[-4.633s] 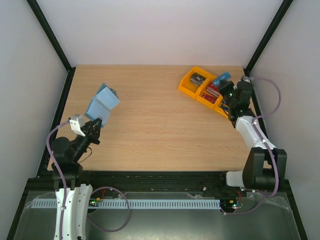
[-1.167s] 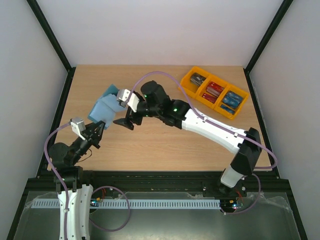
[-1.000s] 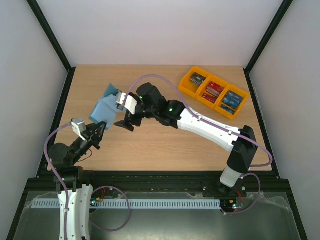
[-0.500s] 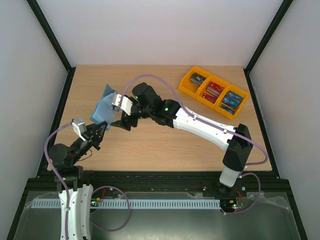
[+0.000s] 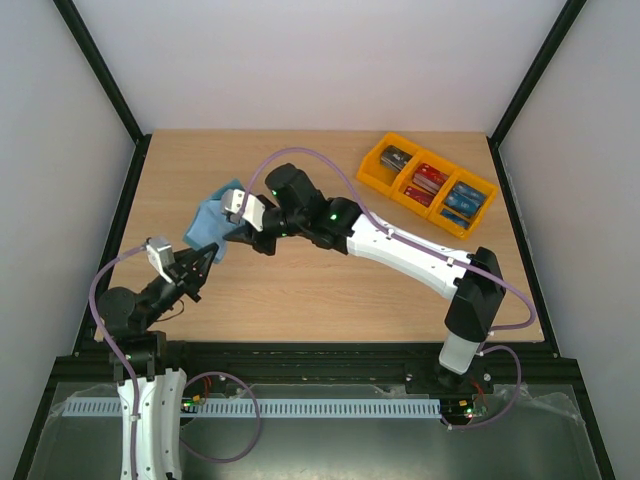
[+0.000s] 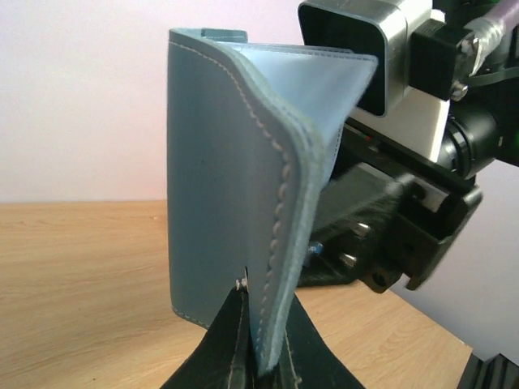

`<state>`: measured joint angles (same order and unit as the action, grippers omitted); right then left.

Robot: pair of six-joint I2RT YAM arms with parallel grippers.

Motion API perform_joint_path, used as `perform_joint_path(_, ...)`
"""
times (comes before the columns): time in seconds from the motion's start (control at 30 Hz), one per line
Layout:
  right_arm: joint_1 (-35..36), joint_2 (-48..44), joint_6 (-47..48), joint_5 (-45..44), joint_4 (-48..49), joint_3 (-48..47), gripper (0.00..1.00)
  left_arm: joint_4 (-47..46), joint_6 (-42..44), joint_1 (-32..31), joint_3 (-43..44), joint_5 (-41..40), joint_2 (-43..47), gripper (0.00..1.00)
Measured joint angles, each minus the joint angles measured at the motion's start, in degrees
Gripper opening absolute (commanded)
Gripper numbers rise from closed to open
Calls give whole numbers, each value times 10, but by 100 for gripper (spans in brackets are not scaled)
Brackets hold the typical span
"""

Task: Take the credit cards out of the card holder

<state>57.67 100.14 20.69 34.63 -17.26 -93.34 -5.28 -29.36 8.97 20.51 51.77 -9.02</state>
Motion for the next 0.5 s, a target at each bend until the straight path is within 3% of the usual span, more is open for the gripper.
perform_joint_path(0.1,-1,0,-2,-8,7,2,2,-4,-3,0,0,10,2,11)
perform_joint_path(0.2,0,-3,-2,-8,15,8,2,-9,-3,0,0,16,8,37)
perform_joint_path(0.27,1,-9,1,-4,18,16,2,-13,-2,0,0,20,13,43)
perform_joint_path(0.37,1,-21,8,5,21,32,2,0,9,-1,5,8,28,43)
perform_joint_path(0.5,-9,-37,10,45,21,40,2,23,39,-1,26,-32,57,31)
